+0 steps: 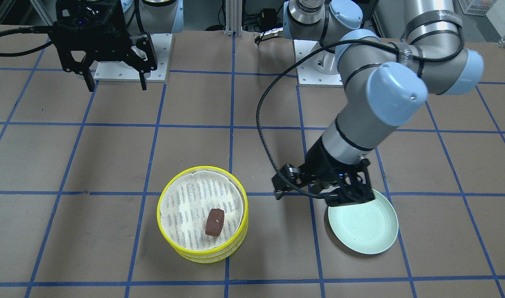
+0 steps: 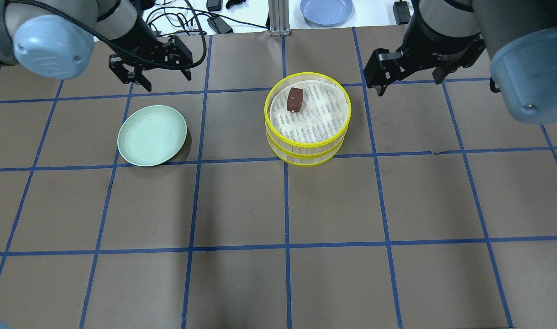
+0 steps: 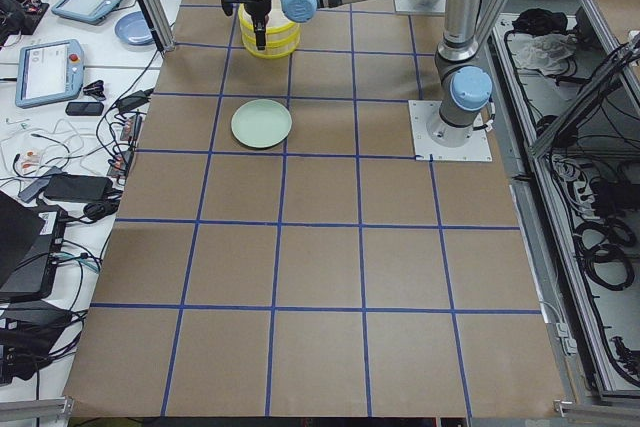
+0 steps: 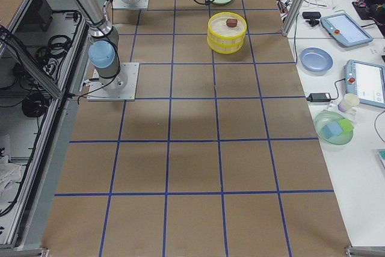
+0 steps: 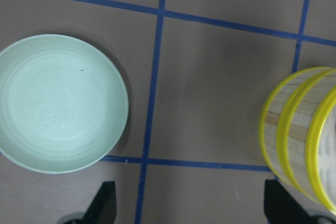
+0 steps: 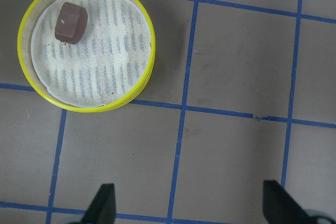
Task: Stack buns with steamer
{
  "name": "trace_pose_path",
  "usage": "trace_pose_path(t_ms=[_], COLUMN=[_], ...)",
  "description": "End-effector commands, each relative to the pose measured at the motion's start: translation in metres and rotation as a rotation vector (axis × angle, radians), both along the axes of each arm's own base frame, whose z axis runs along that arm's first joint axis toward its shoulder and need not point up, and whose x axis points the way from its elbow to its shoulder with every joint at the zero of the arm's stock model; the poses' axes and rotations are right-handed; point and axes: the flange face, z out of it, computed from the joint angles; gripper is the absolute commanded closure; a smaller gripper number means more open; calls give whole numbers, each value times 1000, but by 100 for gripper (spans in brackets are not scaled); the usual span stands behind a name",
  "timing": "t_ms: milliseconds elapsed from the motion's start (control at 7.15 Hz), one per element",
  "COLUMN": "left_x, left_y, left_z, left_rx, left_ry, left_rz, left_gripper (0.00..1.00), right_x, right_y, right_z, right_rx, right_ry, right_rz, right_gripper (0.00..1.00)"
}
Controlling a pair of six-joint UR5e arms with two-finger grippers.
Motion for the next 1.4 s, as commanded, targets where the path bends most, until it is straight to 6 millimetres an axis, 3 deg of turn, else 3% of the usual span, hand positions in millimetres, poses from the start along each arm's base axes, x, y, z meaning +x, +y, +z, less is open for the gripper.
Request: trace_pose_path(t_ms=[0,419,699,1118,1258], left_x=[16,5,3,4,7], left_y=[40,69,74,75,76], left_z=[47,67,67,64,63], left_rx=[3,4,17,35,41], left_ry=[-123,-120,-117,-121,-120], left_rz=[-71,-87,-90,-90,-85], left_gripper=[0,0,0,0,0], right_x=[1,0,-1,-45,-44], right_y=[-2,-3,-5,-20,-21], right_z=[-2,-2,-3,-6,-9], right_rx=[-1,-1,7,13,17], right_ry=[-1,-2,-27,-27,-31], right_rz=[1,-2,-15,-109,-107], right_gripper=[0,0,0,0,0])
